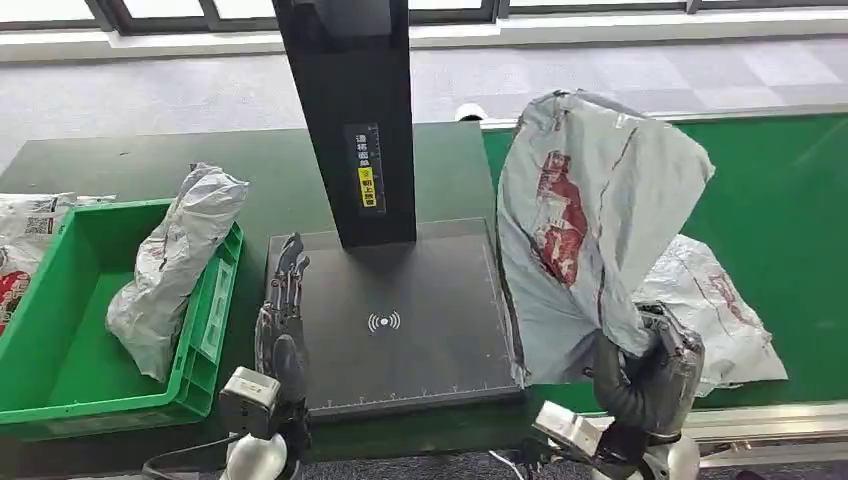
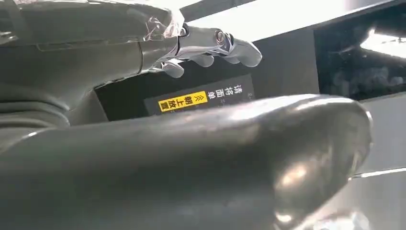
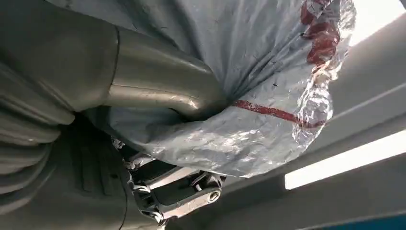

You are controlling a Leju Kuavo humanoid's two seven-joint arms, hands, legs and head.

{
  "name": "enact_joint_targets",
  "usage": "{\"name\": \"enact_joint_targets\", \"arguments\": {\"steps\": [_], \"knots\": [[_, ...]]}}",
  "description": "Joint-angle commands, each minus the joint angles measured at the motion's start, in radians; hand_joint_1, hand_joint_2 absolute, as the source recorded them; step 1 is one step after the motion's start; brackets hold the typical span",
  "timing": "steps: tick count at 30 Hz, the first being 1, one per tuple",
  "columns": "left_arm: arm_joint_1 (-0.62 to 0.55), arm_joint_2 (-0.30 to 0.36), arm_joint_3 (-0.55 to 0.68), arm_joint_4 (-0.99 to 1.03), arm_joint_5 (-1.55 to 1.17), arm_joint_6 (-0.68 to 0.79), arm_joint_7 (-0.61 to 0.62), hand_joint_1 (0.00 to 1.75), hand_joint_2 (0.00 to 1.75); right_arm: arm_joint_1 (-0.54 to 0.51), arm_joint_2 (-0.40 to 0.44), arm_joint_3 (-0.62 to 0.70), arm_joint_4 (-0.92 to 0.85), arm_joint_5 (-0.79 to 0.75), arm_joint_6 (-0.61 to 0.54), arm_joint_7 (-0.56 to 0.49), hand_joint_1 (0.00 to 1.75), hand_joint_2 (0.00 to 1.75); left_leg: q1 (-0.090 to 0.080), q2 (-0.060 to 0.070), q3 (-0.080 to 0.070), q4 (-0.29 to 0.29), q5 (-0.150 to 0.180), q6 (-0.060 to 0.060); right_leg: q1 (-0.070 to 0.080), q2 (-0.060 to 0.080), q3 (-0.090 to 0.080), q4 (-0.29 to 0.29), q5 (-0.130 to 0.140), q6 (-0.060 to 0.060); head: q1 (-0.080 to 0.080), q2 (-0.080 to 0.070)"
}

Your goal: Moved the parcel from conveyor to table for the left to box.

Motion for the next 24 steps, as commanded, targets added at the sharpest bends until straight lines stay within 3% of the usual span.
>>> {"name": "enact_joint_targets", "arguments": {"steps": [1,4,6,9,12,24], "knots": [[-0.058,0.010,-0.045,0.075,0.028,-0.033,0.003,0.00,0.00,-0.304,-0.071,0.248,0.477,-0.132,0.050,0.103,1.75,1.75,0.001,0.008,0.004,-0.003,0.002,0.000,0.001,0.007,0.000,-0.004,0.004,-0.001,0.000,0.000],[-0.086,0.001,-0.051,0.105,0.049,-0.039,0.003,0.00,0.00,-0.455,-0.067,0.280,0.842,-0.205,0.095,0.121,1.75,1.75,0.002,0.012,0.003,-0.003,0.000,0.000,0.002,0.012,0.006,-0.005,0.005,-0.001,0.000,0.000],[-0.105,0.002,-0.059,0.118,0.071,-0.038,0.003,0.00,0.00,-0.534,-0.039,0.282,1.076,-0.252,0.088,0.068,1.75,1.75,0.002,0.012,-0.001,-0.003,0.001,0.000,0.002,0.011,0.003,-0.004,0.005,-0.001,0.000,0.000],[-0.109,0.010,-0.079,0.120,0.081,-0.024,0.003,0.00,0.00,-0.590,0.002,0.284,1.251,-0.281,0.075,0.051,1.75,1.75,0.002,0.011,0.002,-0.006,0.004,0.000,0.002,0.008,0.003,-0.006,0.007,-0.002,0.000,0.000],[-0.109,0.010,-0.079,0.120,0.081,-0.024,0.003,0.00,0.00,-0.590,0.002,0.284,1.251,-0.281,0.075,0.051,1.75,1.75,0.001,0.003,0.003,-0.002,0.007,0.000,0.001,0.003,0.001,-0.002,0.006,-0.001,0.000,0.000],[-0.107,0.006,-0.090,0.119,0.095,-0.020,0.003,0.00,0.00,-0.548,0.009,0.311,1.190,-0.254,0.127,0.132,1.75,1.75,0.001,0.001,-0.001,-0.001,0.007,0.000,0.001,0.000,-0.003,-0.001,0.006,-0.001,0.000,0.000]]}}
